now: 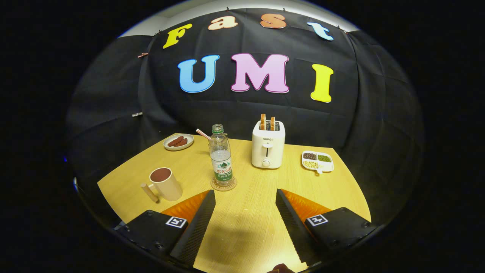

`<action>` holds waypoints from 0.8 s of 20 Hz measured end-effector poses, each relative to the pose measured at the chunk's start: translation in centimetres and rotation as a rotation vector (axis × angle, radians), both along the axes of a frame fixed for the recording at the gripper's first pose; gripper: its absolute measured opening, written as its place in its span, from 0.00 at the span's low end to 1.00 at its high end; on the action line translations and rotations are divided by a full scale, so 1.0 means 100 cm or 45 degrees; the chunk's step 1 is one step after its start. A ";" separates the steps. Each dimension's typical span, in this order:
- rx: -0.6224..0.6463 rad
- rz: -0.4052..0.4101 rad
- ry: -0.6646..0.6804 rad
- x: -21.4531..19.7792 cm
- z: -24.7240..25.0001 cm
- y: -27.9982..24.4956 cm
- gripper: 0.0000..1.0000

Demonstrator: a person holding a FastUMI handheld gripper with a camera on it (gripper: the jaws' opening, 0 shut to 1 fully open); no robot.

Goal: Take the bottle from table, then pour the juice into the cup, finally place the bottle on the coaster

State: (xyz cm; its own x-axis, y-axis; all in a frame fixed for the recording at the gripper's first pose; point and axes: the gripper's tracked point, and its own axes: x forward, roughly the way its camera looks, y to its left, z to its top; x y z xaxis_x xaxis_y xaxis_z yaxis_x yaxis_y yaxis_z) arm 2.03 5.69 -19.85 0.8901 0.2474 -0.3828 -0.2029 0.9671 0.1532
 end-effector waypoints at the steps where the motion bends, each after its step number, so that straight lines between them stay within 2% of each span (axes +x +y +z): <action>1: -0.018 0.017 -0.002 -0.002 0.001 -0.001 0.98; 8: -0.056 0.061 -0.057 -0.004 0.012 -0.011 0.96; 16: -0.059 0.061 -0.066 -0.011 0.010 -0.017 0.96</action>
